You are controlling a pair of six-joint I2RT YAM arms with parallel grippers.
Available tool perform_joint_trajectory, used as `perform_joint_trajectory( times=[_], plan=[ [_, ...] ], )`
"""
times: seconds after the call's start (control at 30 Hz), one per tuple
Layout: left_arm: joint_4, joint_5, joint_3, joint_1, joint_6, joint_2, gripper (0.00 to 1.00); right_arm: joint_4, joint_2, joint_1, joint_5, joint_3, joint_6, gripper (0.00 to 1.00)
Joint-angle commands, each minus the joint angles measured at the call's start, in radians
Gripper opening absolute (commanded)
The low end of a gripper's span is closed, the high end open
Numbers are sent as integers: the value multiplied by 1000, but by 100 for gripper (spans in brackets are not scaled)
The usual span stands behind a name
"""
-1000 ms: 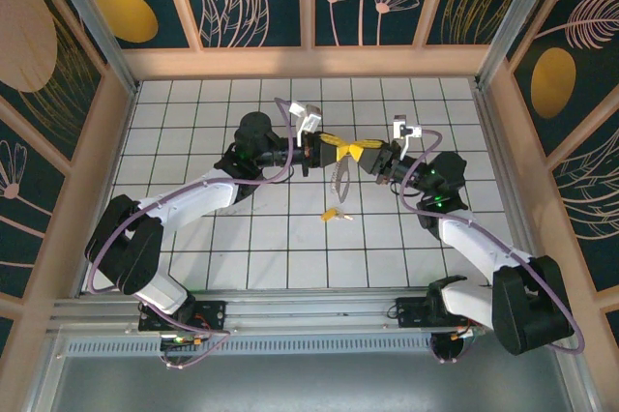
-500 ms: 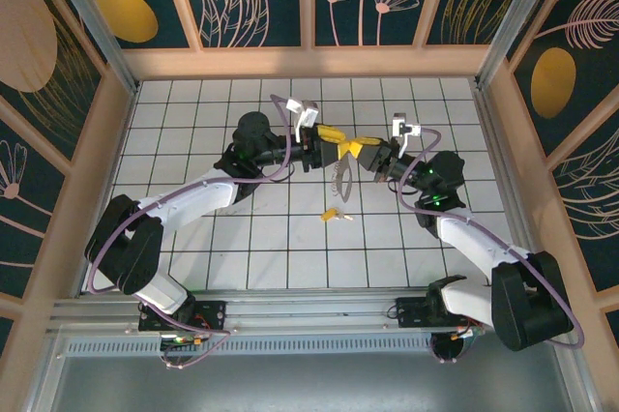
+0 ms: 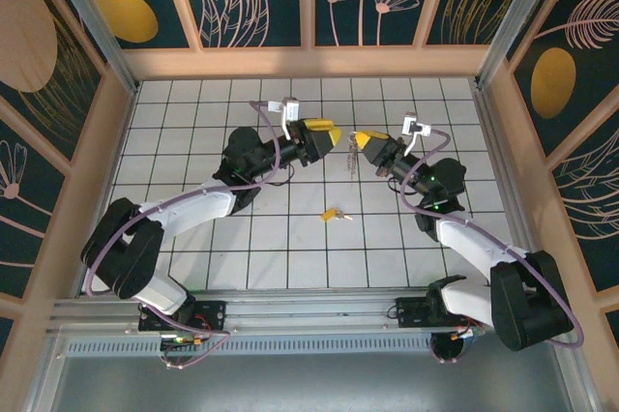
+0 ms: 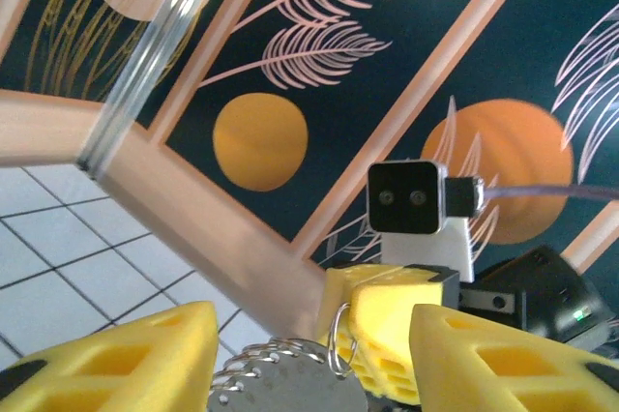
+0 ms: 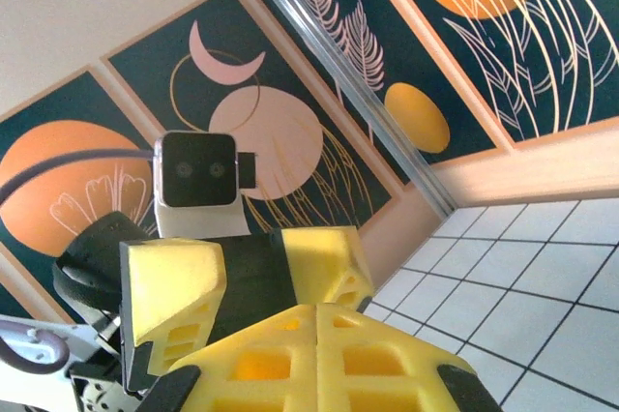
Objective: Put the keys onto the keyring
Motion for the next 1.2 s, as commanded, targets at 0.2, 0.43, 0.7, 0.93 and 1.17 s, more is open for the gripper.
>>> perform_joint_trajectory(
  times=[0.2, 0.43, 0.7, 0.93, 1.17],
  plan=[
    [253, 67, -2, -6, -170, 83, 42, 141, 10, 39, 78, 5, 52, 0],
    [274, 73, 5, -16, -179, 98, 42, 163, 36, 50, 84, 12, 63, 0],
    [287, 74, 16, -24, -188, 125, 42, 176, 49, 55, 87, 12, 68, 0],
    [291, 73, 17, -30, -188, 133, 36, 175, 53, 58, 87, 13, 68, 0],
    [292, 78, 30, -33, -188, 139, 17, 175, 64, 63, 84, 14, 64, 0]
  ],
)
